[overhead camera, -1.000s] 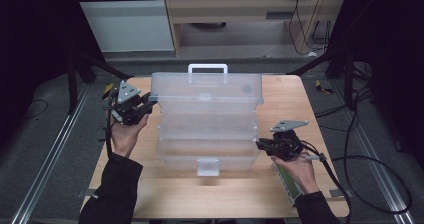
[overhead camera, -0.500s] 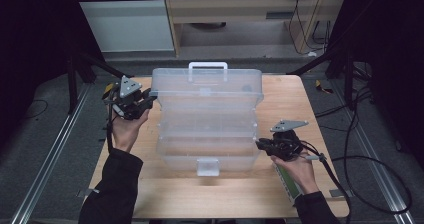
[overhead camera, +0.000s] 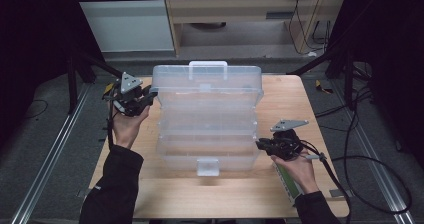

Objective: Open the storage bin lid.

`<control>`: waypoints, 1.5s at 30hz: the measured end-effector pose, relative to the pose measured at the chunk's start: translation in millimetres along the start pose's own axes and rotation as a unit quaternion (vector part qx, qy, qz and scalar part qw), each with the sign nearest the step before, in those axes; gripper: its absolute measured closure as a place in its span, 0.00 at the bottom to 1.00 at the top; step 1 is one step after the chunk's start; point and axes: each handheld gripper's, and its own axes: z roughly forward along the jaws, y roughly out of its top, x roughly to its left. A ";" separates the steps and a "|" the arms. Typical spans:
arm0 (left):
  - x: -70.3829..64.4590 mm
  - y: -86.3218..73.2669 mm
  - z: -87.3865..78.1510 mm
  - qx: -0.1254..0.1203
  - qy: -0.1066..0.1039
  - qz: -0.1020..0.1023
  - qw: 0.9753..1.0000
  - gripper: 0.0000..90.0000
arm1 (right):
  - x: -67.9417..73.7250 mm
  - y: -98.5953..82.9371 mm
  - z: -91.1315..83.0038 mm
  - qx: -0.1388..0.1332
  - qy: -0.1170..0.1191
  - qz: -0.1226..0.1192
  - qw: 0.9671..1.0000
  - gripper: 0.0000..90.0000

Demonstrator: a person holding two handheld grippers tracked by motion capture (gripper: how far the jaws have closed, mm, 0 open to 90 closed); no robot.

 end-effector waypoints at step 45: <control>7.3 19.8 24.1 0.002 0.019 -0.013 1.000 0.85 | 1.8 1.7 4.8 0.010 -0.016 0.008 1.000 0.80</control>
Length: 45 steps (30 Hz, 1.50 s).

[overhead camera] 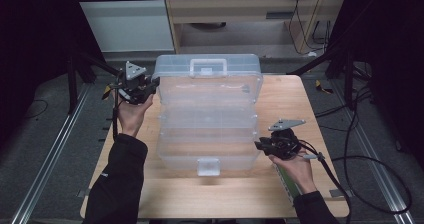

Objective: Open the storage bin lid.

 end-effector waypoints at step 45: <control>10.6 18.0 38.2 0.015 0.013 -0.007 1.000 0.86 | 0.8 0.6 0.1 0.003 -0.004 -0.005 1.000 0.80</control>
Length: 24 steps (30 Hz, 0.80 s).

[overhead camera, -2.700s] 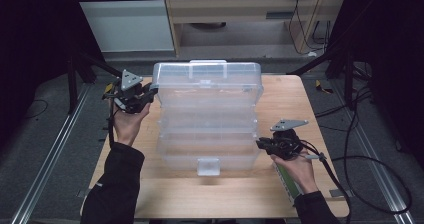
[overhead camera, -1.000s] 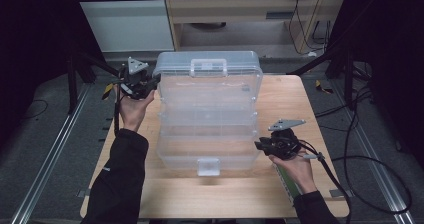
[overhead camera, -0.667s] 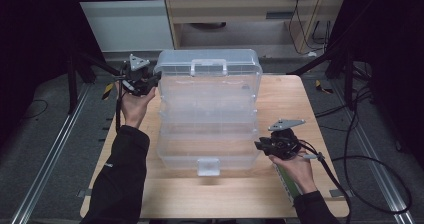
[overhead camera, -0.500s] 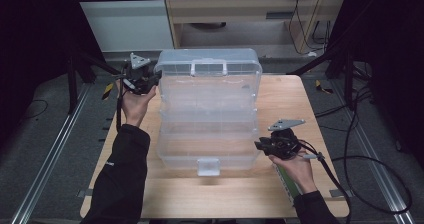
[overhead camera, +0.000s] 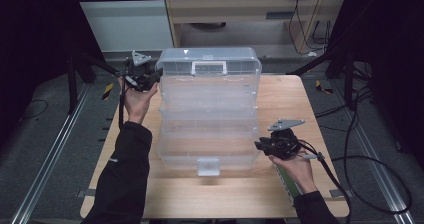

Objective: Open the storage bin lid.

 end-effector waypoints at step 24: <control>7.0 7.3 26.4 0.015 0.005 -0.008 1.000 0.85 | 0.6 0.8 0.1 0.003 -0.002 -0.004 1.000 0.80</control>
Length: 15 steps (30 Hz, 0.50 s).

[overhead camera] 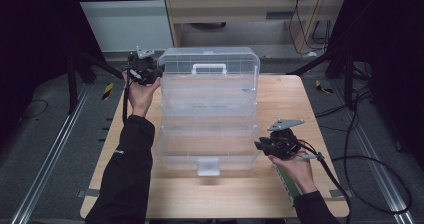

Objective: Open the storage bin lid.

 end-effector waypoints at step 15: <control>3.0 4.4 15.2 0.015 0.004 -0.007 1.000 0.84 | 0.1 0.2 -0.1 0.001 0.000 -0.001 1.000 0.80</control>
